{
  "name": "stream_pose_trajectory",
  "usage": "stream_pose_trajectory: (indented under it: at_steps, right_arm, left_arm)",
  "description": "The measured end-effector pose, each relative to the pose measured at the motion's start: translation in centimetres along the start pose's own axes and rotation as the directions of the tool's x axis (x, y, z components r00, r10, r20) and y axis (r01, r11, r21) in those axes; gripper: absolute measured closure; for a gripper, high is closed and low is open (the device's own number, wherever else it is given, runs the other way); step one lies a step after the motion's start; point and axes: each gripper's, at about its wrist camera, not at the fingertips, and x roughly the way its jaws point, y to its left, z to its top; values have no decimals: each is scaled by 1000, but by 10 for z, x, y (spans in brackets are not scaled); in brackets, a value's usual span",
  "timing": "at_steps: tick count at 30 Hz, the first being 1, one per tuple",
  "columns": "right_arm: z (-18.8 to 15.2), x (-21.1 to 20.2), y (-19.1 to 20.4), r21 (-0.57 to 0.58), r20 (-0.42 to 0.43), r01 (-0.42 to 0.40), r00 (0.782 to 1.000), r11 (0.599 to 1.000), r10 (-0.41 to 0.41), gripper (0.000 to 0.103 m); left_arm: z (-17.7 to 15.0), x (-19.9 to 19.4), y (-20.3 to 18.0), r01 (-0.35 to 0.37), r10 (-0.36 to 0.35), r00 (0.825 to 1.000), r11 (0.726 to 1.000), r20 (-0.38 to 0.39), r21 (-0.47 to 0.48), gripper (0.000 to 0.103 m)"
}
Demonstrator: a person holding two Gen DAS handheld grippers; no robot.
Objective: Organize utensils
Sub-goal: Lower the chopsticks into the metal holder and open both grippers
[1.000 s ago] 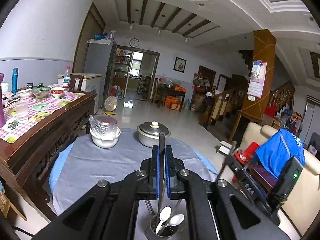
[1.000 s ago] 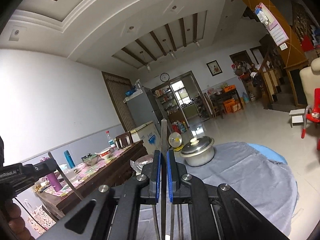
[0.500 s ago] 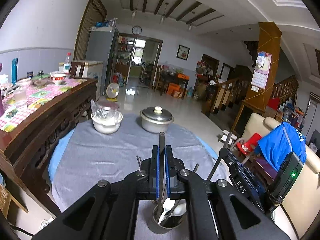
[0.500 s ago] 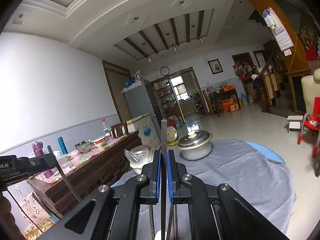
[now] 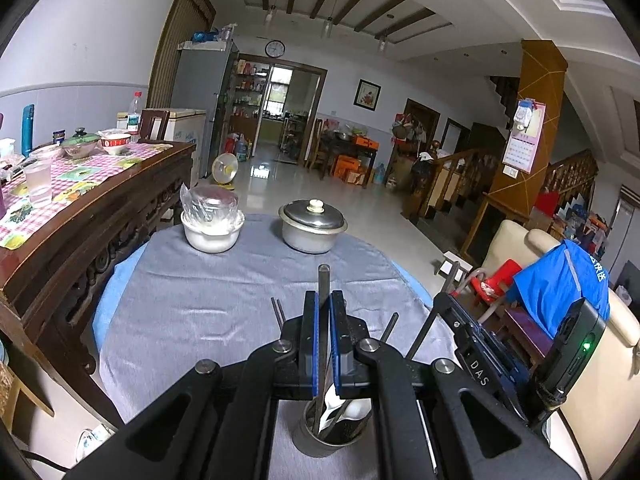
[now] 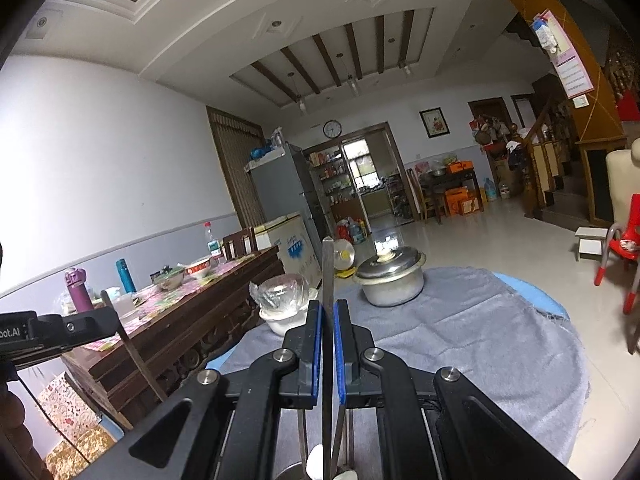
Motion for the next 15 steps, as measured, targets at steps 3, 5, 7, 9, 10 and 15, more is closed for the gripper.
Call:
stream_pose_trajectory:
  at_steps: [3,5,7,9,10,15]
  right_arm:
    - [-3,2,-1,-3,-15,-5,1000,1000,5,96]
    - [-4,1,-1,-4,-18,-7,1000,1000,6,96]
    - [-6,1,-1,-7,-23,-9,1000,1000,9,96]
    - [-7,1,-1,-9,-28,-9,1000,1000,9,96]
    - [-7,1,-1,-8,-31,-11,999,1000,11,96]
    - [-7,2,-1,-6,-42,-15,999,1000,15,96]
  left_arm:
    - [0,2,1,-3,3,1000,1000,-9,-5,98]
    - [-1,1,2,-4,4,1000,1000,-11,-7,98]
    - [-1,1,1,-4,4,1000,1000,-11,-6,98]
    - [-1,1,1,-4,4,1000,1000,-12,-4,98]
    - [0,1,1,-3,3,1000,1000,-13,-3,98]
    - [-1,1,1,-2,2,1000,1000,-16,-4,98]
